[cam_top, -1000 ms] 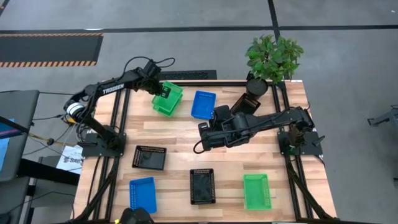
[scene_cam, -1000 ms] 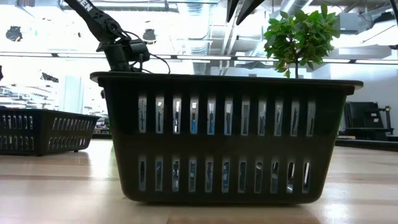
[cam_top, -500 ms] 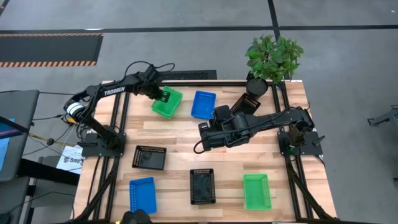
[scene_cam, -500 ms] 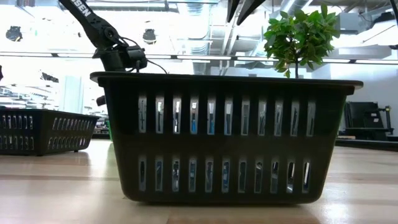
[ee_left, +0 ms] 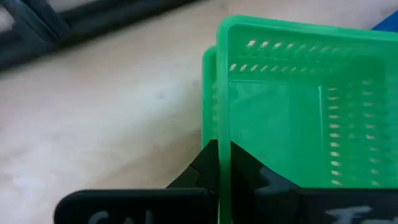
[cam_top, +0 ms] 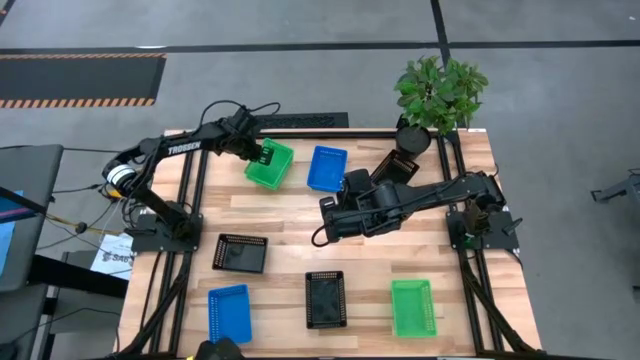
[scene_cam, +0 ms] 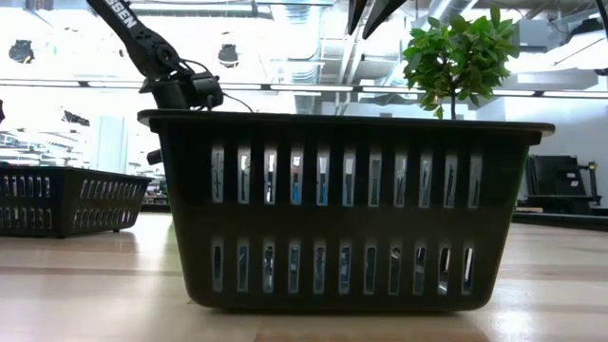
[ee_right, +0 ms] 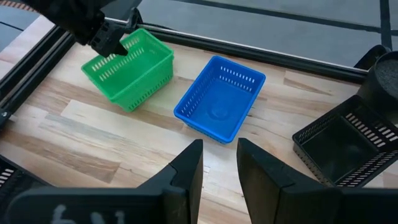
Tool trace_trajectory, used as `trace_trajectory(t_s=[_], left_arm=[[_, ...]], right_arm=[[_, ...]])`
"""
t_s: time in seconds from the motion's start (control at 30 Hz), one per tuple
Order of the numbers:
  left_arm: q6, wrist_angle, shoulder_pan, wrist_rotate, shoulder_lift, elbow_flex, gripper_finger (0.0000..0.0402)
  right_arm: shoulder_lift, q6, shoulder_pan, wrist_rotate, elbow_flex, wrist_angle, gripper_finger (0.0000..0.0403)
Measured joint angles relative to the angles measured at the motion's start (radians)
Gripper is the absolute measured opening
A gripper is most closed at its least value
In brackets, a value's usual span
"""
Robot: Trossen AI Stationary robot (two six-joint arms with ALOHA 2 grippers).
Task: Stack baskets by color
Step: Stack the middle green bin on the top green bin
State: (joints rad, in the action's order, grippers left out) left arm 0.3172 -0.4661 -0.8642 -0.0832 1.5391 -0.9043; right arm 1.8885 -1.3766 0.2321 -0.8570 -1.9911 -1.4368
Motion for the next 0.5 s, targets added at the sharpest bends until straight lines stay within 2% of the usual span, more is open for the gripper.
trace_trajectory(t_s=[0.13,0.27,0.5], left_arm=[[0.027,0.048,0.0,-0.027,0.0,0.038,0.0001],[0.038,0.072,0.0,-0.04,0.0,0.04,0.002],[0.065,0.079,0.001,-0.102,0.0,0.04,0.0106]], right_arm=[[0.0,0.0,0.0,0.0,0.0,0.0,0.0118],[0.0,0.0,0.0,0.0,0.0,-0.005,0.0118],[0.0,-0.001,-0.004,0.0,0.0,-0.011,0.0118]])
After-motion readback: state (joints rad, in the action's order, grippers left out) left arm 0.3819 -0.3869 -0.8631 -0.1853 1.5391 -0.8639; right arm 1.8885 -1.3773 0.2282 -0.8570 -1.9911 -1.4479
